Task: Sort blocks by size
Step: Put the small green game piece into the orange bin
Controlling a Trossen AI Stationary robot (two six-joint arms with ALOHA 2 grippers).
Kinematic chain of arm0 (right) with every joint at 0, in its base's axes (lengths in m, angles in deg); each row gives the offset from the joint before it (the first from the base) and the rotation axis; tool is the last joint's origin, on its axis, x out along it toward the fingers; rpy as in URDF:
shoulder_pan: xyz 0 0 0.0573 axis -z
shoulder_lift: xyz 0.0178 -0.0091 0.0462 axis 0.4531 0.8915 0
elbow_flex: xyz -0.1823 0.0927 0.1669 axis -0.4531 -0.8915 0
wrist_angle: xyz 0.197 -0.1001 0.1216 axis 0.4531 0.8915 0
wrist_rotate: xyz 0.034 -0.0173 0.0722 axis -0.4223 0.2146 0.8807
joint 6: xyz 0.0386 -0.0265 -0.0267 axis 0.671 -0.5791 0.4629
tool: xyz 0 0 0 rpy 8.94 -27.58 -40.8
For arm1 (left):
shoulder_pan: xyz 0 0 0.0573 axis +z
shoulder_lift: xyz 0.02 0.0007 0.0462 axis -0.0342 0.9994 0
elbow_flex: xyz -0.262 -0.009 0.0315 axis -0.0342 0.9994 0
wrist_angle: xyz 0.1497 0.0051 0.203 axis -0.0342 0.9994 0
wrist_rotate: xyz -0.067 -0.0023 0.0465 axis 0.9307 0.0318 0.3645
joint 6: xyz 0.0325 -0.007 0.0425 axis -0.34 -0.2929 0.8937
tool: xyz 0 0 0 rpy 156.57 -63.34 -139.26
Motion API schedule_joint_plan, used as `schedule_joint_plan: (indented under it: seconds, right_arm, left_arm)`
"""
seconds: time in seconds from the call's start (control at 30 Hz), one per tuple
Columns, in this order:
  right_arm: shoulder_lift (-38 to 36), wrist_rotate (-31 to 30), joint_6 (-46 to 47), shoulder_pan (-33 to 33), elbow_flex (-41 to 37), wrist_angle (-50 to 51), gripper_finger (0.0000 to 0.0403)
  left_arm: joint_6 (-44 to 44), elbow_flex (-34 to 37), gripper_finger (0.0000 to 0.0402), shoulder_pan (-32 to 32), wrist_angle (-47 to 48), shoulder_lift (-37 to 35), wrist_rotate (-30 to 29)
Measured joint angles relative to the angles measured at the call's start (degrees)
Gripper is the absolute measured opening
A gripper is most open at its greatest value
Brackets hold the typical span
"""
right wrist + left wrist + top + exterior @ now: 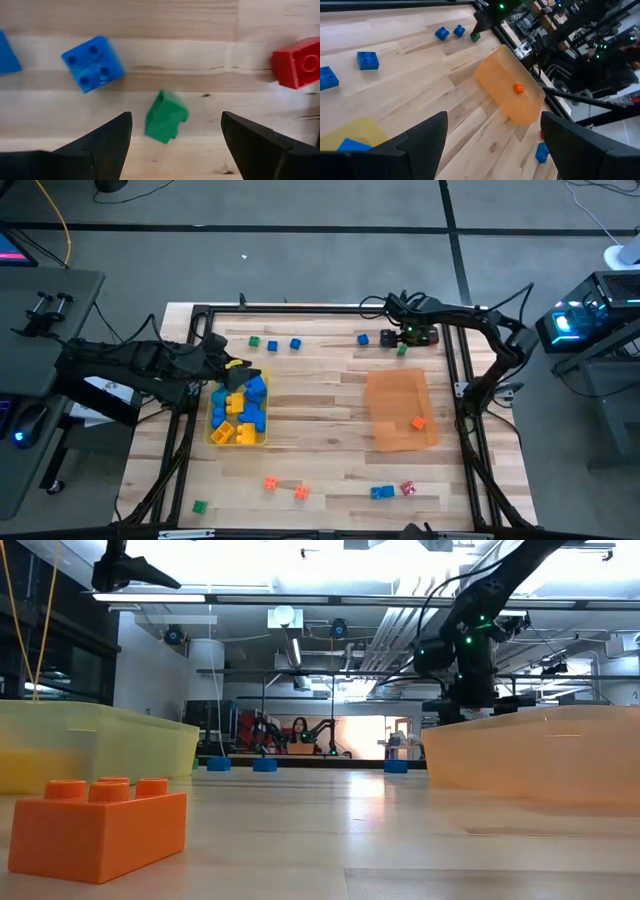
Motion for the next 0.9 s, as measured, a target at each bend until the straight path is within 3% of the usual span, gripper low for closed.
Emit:
schedule_joint_plan:
  seconds: [0.4, 0.7, 0.9]
  right_arm:
    - [0.0, 3.9, 4.1, 2.4, 0.0, 0.2, 0.0243]
    - [0.0, 7.5, 9.5, 2.4, -6.0, -5.8, 0.0238]
    - [0.0, 6.5, 10.1, 2.4, -9.4, -9.5, 0.0236]
  left_arm:
    - [1.1, 0.0, 0.0305, 0.0, 0.0, 0.0, 0.2]
    - [1.5, 0.0, 0.0305, 0.0, 0.0, 0.0, 0.2]
    - [1.5, 0.0, 0.0305, 0.0, 0.0, 0.0, 0.2]
